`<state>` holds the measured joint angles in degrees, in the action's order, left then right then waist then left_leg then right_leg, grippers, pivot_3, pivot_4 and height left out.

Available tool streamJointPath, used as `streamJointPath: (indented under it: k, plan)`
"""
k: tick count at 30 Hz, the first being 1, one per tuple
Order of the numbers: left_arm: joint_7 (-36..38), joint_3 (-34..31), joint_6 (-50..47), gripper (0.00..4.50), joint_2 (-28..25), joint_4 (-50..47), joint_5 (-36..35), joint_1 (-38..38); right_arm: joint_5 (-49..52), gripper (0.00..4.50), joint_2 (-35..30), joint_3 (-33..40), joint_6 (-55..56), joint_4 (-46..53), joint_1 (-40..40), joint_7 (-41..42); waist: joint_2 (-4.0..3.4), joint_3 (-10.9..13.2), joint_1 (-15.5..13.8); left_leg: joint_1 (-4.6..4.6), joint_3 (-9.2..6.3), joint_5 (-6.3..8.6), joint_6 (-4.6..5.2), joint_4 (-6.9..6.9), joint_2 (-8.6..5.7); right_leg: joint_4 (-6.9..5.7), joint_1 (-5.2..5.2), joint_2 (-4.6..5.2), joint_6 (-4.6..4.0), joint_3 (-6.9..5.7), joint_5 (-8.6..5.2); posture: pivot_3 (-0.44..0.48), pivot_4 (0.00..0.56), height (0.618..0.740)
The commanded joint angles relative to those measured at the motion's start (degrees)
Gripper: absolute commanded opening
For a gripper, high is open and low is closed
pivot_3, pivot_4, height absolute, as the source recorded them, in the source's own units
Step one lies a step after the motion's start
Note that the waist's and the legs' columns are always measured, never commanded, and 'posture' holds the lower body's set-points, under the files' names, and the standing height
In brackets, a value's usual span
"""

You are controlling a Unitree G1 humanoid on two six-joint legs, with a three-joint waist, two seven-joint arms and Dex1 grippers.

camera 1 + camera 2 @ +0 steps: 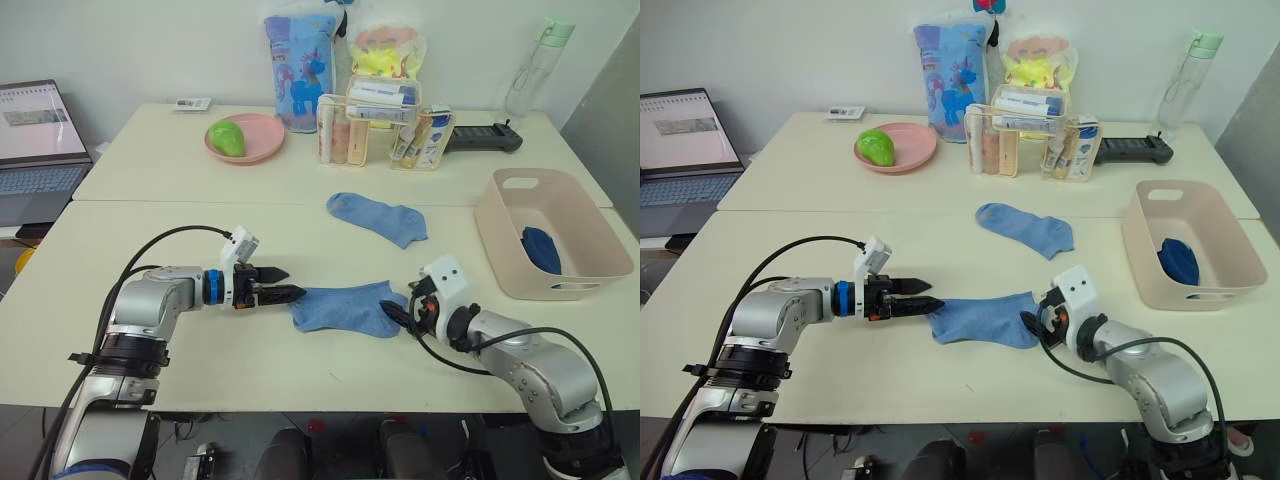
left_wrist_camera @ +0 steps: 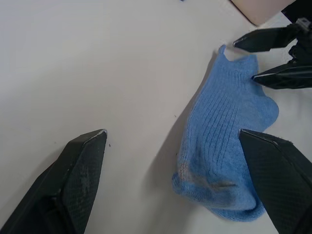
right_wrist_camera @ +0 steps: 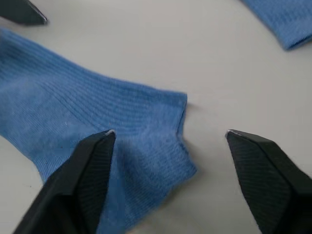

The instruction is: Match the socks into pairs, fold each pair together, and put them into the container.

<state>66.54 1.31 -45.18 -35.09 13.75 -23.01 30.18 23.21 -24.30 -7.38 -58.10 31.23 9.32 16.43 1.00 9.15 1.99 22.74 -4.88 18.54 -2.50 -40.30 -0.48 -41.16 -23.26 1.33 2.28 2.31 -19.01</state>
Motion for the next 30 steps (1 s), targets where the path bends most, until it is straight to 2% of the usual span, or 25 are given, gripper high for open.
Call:
streamJointPath:
  k: [1,8,12,19,24,29,30]
  plan:
    - [-1.8,-3.5,-0.2,4.5,-0.5,0.6,-1.8,1.0,-1.2,2.54,-1.5,-1.4,0.4,1.8,-0.8,0.7,0.0,0.0,0.0,0.0,0.0,0.0,0.0,0.0,0.0,0.0,0.0,0.0,0.0,-0.01,0.0,0.0,0.15,0.703]
    - [-0.2,-3.5,0.5,4.5,-3.4,-4.0,-2.8,-1.9,-0.1,0.07,-1.9,2.0,-0.6,3.8,-1.1,1.9,0.01,0.0,0.0,-0.01,0.0,0.0,0.0,0.0,0.02,-0.01,0.0,-0.02,0.0,-0.03,0.0,0.0,0.15,0.703]
    - [1.3,-1.9,0.7,4.5,-4.8,-8.0,-2.9,-4.5,1.6,0.03,-4.2,6.2,-2.5,5.1,-1.7,3.6,0.01,0.0,-0.1,0.0,-0.01,0.0,0.0,0.0,0.01,0.0,0.0,-0.01,0.0,0.01,0.0,0.0,0.15,0.703]
    - [-1.6,-0.2,2.3,4.5,-2.1,-11.3,-2.6,-6.8,2.1,0.03,-6.9,9.8,-4.4,6.2,-4.7,3.7,-0.01,0.0,-0.1,0.02,-0.02,0.01,0.02,0.0,0.01,0.02,0.03,-0.01,0.0,0.04,0.0,0.0,0.15,0.703]
    - [-5.6,-0.4,2.8,4.5,2.2,-9.2,-2.5,-5.7,2.4,0.03,-6.3,8.4,-4.4,7.6,-5.1,3.6,-0.02,0.0,-0.1,-0.01,0.02,0.11,0.2,0.0,0.02,-0.01,0.03,-0.01,0.0,0.03,0.0,0.0,0.15,0.703]
    - [-6.1,0.9,0.5,4.5,4.6,-9.3,-3.5,-5.2,2.1,0.03,-5.8,7.0,-3.9,7.6,-4.9,3.2,-0.01,-0.1,-0.1,-0.02,0.05,0.11,0.2,0.0,0.01,-0.02,0.04,-0.01,0.0,0.01,0.0,0.0,0.15,0.703]
    - [-6.6,2.1,0.6,4.31,5.1,-9.4,-2.8,-5.6,1.8,0.01,-6.2,6.4,-3.5,7.5,-4.8,3.4,-0.02,-0.1,-0.1,-0.03,0.06,0.11,0.19,0.0,0.01,-0.03,0.04,-0.01,0.0,0.01,0.0,0.0,0.15,0.703]
